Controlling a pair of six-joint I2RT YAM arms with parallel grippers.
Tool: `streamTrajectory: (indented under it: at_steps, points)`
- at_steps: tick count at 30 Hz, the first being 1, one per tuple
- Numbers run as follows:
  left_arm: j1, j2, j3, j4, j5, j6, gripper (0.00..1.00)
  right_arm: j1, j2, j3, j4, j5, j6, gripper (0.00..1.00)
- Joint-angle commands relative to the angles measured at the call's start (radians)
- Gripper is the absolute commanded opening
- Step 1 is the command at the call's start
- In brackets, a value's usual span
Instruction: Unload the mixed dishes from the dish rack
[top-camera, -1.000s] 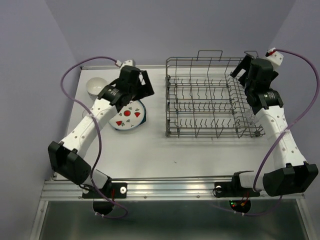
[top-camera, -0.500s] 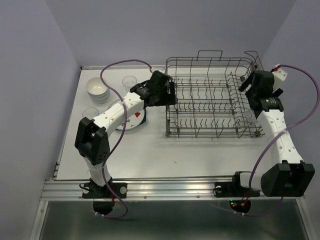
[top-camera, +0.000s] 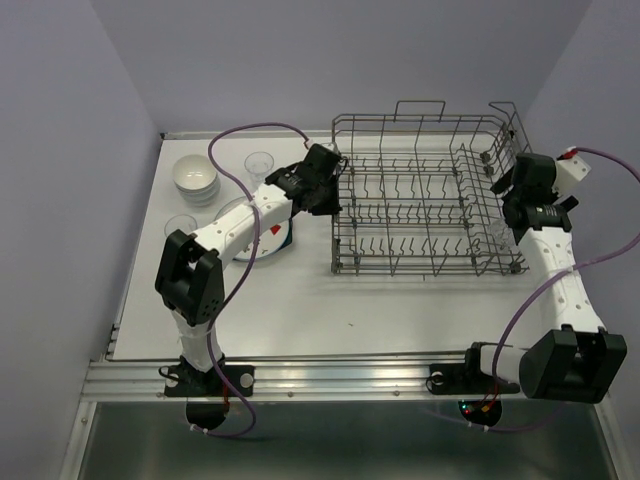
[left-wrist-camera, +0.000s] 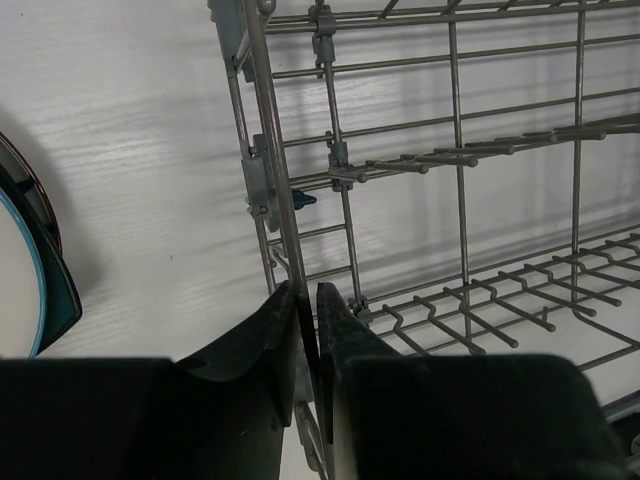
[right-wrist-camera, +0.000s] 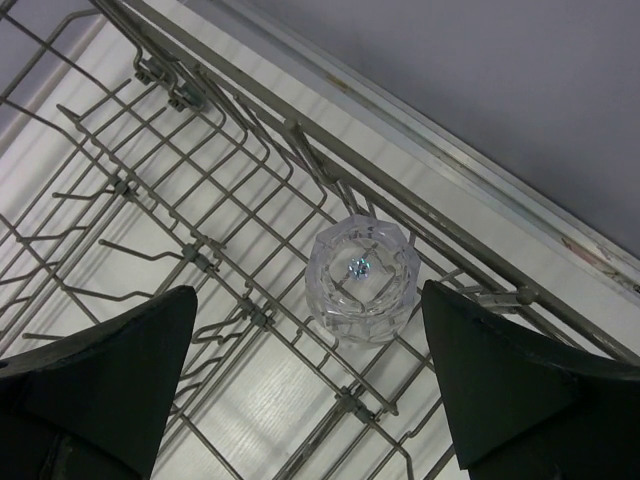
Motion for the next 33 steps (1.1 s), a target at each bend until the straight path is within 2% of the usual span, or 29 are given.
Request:
streamTrajectory:
  at_steps: [1, 4, 21, 33]
  points:
    - [-0.011, -0.016, -0.018, 0.034, 0.004, 0.001, 0.22, -0.021, 0.054, 0.016, 0.016, -0.016, 0.036, 1.0]
    - [-0.013, -0.022, -0.029, 0.034, -0.006, -0.001, 0.19, -0.032, 0.097, 0.027, 0.016, -0.032, 0.048, 1.0]
    - [-0.013, -0.033, -0.074, 0.067, 0.017, -0.01, 0.18, -0.106, 0.173, 0.004, -0.035, -0.039, 0.084, 1.0]
    - [-0.014, -0.039, -0.072, 0.054, -0.018, -0.039, 0.18, -0.106, 0.281, 0.156, -0.269, 0.059, 0.041, 1.0]
